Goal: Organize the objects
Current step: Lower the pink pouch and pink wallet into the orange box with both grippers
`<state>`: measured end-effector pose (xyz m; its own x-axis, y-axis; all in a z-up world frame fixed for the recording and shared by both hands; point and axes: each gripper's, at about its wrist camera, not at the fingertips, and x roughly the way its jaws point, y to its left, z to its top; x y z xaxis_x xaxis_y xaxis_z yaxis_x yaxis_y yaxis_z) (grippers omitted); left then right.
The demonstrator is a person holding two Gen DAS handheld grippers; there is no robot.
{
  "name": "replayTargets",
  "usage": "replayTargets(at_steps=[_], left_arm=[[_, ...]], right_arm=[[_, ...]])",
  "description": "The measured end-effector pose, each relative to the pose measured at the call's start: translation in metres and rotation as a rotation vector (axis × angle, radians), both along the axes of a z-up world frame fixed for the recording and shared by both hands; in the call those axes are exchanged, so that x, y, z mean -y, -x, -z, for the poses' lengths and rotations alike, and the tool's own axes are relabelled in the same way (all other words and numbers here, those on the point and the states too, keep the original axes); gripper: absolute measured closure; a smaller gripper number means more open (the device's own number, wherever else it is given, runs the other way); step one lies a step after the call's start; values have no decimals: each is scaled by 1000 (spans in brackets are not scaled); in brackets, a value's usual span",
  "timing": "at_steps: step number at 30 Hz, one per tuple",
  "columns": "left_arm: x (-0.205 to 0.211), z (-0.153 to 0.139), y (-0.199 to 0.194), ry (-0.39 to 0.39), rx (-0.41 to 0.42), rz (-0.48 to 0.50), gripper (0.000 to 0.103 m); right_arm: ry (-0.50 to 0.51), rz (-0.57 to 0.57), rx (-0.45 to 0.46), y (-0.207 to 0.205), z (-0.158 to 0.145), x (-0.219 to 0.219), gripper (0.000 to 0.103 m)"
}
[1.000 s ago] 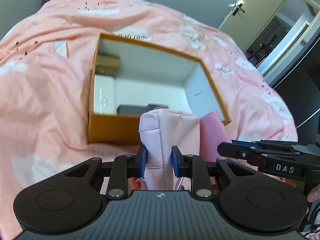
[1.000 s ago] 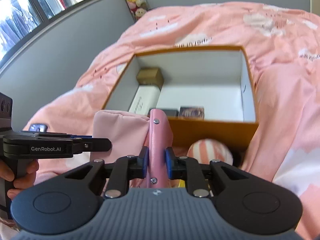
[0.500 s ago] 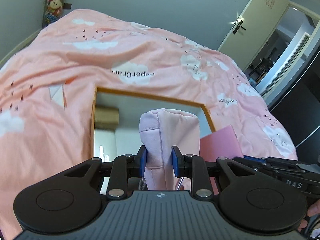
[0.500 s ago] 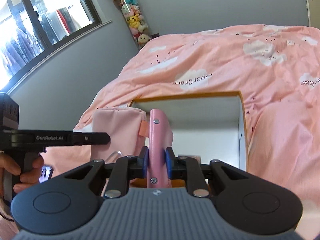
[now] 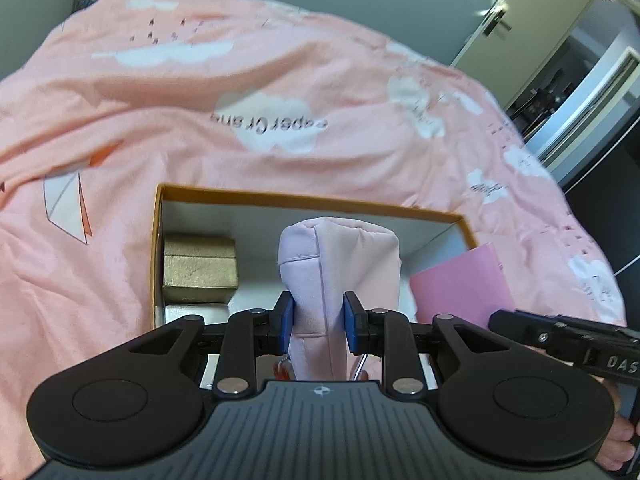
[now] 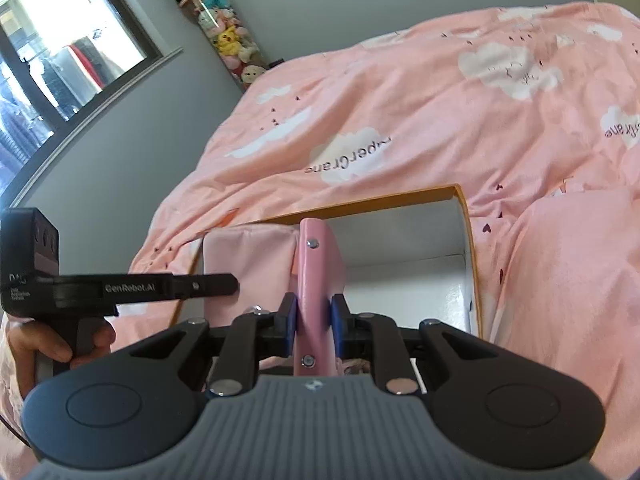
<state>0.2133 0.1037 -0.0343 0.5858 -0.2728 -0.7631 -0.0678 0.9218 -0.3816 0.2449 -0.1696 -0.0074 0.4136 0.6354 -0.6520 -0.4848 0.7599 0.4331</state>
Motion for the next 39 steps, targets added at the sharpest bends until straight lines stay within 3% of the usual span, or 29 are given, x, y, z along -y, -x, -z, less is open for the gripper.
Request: replayTargets(at_steps=[9,19,24,33,37,39], left_arm=[[-8,33,-18,-11,-77,5,74],[8,42,-26,-143,-120,-13,74],[11,49,-35,-172,-142,-7,71],[26,49,-28,-293,-93,42,57],[29,38,-21,-312,-44,48,57],[29,34,-20,-320,-16,47,63]], right_arm=[[-13,6,-81,-36,32,-14,84],[-43,32,-143,-59,60,-29,84],[-44,38,-160,-65,69,-32,84],[-87,58,-235,-78,86,-30,84],[-75,34,-259,-82,89,-34,84],[-58,25,-261,-82,89,-37,84]])
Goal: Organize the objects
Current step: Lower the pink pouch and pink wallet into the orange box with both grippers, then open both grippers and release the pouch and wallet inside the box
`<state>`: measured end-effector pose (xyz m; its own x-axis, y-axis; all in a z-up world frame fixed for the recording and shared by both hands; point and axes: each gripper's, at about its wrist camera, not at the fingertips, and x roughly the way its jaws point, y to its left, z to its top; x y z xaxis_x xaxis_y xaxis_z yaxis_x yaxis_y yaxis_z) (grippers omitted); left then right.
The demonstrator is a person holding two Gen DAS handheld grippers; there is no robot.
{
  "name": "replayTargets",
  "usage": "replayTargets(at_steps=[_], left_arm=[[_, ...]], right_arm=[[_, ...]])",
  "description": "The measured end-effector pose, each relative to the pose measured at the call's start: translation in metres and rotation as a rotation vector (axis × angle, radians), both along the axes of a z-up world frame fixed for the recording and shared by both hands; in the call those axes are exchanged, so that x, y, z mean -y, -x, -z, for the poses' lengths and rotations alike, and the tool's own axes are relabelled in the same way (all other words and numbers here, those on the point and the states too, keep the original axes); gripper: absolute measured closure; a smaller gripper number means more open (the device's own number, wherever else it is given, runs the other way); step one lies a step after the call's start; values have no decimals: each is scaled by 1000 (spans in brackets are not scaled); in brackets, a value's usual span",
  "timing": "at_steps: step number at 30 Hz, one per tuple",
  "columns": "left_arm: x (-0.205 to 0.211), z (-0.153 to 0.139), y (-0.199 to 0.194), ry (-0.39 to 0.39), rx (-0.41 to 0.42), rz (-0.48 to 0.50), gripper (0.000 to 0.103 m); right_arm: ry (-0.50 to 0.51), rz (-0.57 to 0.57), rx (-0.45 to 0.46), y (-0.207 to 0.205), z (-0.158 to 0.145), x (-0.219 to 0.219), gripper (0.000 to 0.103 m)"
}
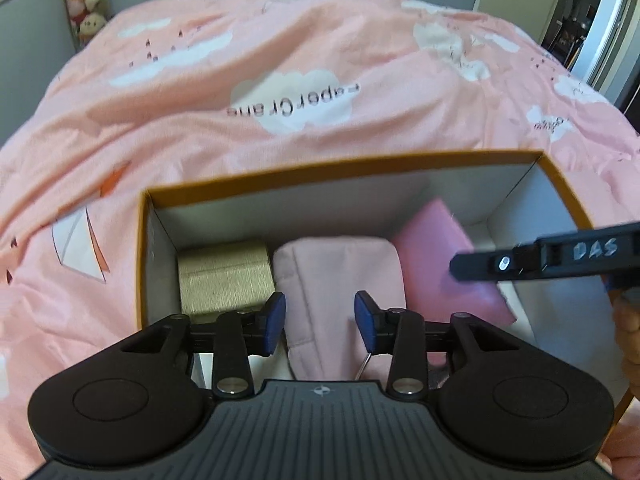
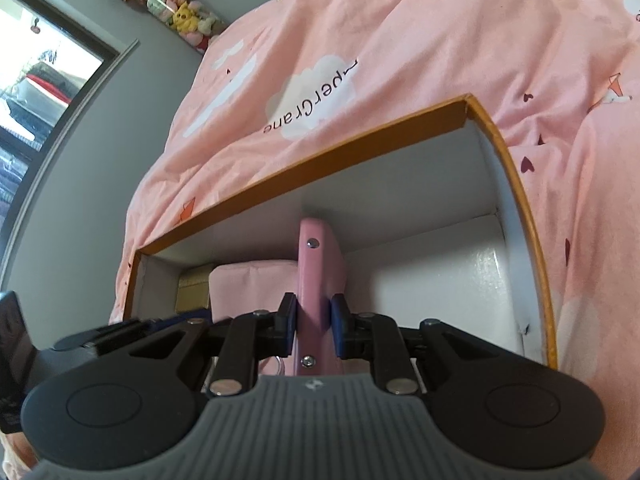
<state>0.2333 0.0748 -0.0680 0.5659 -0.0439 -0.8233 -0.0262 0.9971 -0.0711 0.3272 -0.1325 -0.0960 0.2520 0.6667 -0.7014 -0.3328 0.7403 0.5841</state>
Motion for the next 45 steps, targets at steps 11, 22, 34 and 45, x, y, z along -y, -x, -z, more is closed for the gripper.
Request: replayTargets(at_steps=[11,22,34,45], left_arm=[[0,22,-6,-21,-75,-11,83],[1,27,-4,-10,-114,-22,83],[1,28,-5,-25,-121,-23,83],[2,26,-5,-42,-115,-16,83]], right_arm=[[308,-72,146,12,-5,-18,78],[491,-117,138,10,16,-38,48],[332,-113,4,-5,28,-32,42],[438,-213,143,5,18,-45,45]])
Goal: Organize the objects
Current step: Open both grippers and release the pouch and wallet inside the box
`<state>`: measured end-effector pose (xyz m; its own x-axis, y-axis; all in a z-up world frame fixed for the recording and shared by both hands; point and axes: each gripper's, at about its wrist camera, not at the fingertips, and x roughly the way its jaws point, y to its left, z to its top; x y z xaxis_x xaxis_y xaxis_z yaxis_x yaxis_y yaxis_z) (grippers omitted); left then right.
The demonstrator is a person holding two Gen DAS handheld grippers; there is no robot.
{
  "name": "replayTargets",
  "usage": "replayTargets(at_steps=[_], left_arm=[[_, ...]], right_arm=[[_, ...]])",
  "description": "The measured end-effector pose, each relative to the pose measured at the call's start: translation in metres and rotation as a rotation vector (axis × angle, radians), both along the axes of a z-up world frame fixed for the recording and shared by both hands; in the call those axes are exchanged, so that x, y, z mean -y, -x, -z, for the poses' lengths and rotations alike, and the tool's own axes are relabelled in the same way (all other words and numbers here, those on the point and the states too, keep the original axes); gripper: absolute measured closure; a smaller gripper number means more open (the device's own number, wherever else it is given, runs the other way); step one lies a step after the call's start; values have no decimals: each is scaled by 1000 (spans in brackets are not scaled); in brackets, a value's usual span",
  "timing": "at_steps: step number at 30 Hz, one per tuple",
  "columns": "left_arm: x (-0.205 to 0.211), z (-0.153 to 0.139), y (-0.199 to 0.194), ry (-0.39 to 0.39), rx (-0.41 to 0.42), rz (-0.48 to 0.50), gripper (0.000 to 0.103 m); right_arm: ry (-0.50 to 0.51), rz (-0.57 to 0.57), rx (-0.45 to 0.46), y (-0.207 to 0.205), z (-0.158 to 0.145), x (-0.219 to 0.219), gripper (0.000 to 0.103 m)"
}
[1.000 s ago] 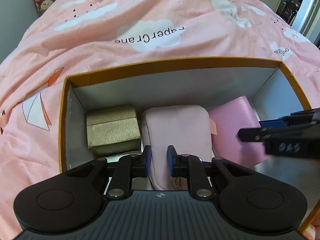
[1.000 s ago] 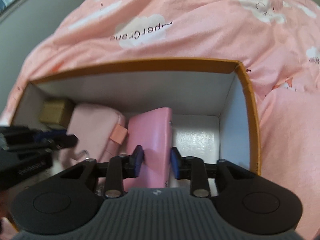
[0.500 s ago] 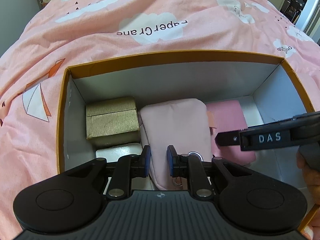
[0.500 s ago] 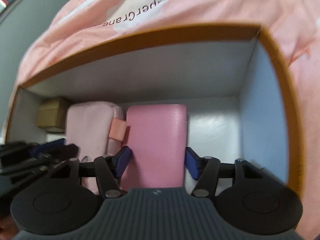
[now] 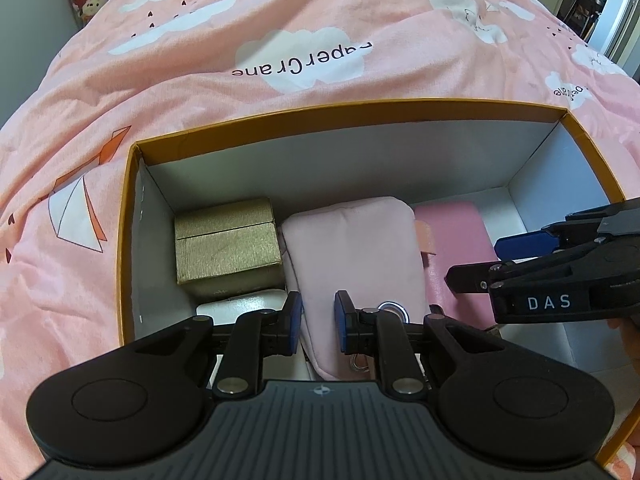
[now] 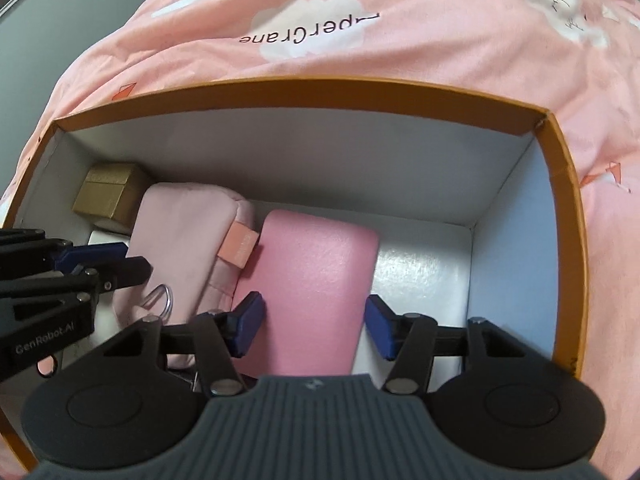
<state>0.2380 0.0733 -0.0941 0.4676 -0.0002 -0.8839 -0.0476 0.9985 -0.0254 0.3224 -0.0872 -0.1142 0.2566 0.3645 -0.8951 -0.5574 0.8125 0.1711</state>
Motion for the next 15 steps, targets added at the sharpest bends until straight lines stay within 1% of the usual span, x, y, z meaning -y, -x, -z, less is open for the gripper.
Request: replayTargets(at_steps=[2,4,5,7,9,13,15], left_arm=[[0,-1,0,-8,1,2,83],[2,-1,0,-24,5,5,83],[2,-1,0,-31,4,7,83],[4,-1,-1,-40,2,13,83],[4,-1,-1,-38,1,10,83],[3,-3,-1,-27,3,8,83],[1,-7,1,-8,27,14,83]], right_arm=[[-10,-5,-10,-2,1,3,45],[-33,-13,-26,-5,3,2,50],[-48,-25,-39,-6,4,1,51],[-44,-33,-39,-5,5,-2,51],[-40,-21,-38,-4,4,-3,52],[-30,-31,-26,-3,3,-4,54],[-28,-29,-22,-3,4,-3,53]])
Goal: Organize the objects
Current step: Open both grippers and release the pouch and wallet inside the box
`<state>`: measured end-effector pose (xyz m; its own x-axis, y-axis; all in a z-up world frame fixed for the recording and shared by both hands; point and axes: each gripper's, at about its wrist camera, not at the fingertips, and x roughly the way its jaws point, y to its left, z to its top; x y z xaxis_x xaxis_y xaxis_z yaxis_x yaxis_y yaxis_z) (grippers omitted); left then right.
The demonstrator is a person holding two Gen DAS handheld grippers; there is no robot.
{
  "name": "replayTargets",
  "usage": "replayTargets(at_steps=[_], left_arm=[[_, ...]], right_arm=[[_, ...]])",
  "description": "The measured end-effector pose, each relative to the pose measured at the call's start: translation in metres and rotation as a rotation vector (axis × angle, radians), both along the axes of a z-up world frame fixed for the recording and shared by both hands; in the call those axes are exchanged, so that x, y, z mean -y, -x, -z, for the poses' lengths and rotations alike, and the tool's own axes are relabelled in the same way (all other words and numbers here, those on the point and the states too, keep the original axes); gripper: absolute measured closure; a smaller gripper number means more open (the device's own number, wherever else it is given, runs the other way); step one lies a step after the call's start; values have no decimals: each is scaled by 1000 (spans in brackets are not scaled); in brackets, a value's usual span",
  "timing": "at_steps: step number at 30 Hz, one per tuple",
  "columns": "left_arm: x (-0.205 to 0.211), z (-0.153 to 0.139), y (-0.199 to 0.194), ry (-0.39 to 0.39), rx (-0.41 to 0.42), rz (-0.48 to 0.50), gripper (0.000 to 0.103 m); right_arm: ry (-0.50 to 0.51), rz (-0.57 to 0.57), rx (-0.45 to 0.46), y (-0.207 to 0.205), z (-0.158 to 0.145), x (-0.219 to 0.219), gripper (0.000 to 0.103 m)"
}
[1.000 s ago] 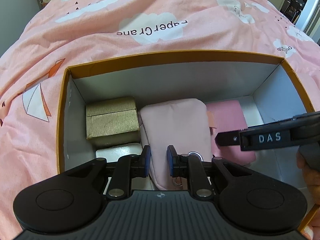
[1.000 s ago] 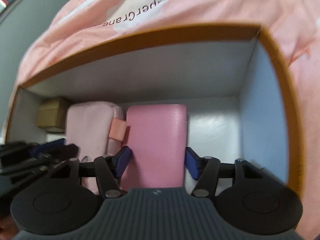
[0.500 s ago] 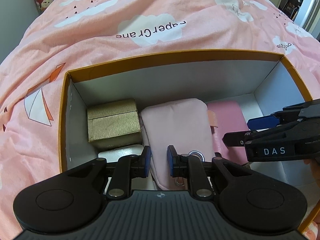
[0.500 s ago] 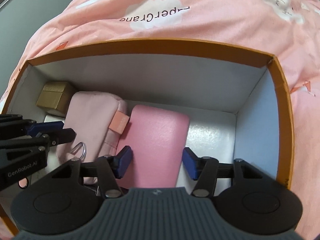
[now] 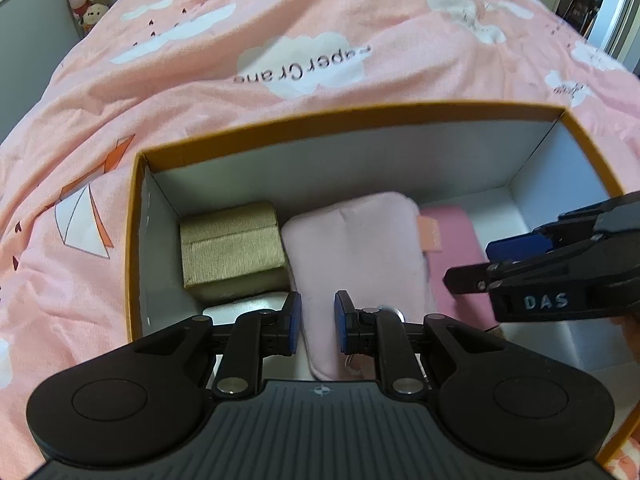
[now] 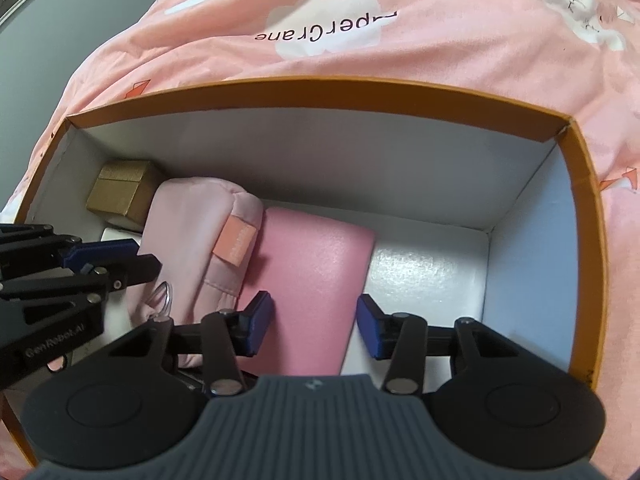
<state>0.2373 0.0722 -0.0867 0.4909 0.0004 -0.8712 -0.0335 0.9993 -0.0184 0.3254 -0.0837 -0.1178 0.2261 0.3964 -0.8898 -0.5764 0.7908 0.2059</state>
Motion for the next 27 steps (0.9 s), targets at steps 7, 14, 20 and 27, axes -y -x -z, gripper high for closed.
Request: replayTargets(at_steps=[7,14,20,27], left_arm=[[8,-17,-9,83,88,84,83],[17,-3,-28,102,70,90,79],[11,3,-34,102,15,44,74],[13,4,-33,72,0,15,74]], right_arm=[[3,-19,28,-2,0,2,58],[4,-29,33,-3,0,1,58],[10,-35,36,-5,1,-1,59],[13,-41,41,-2,2,-2,60]])
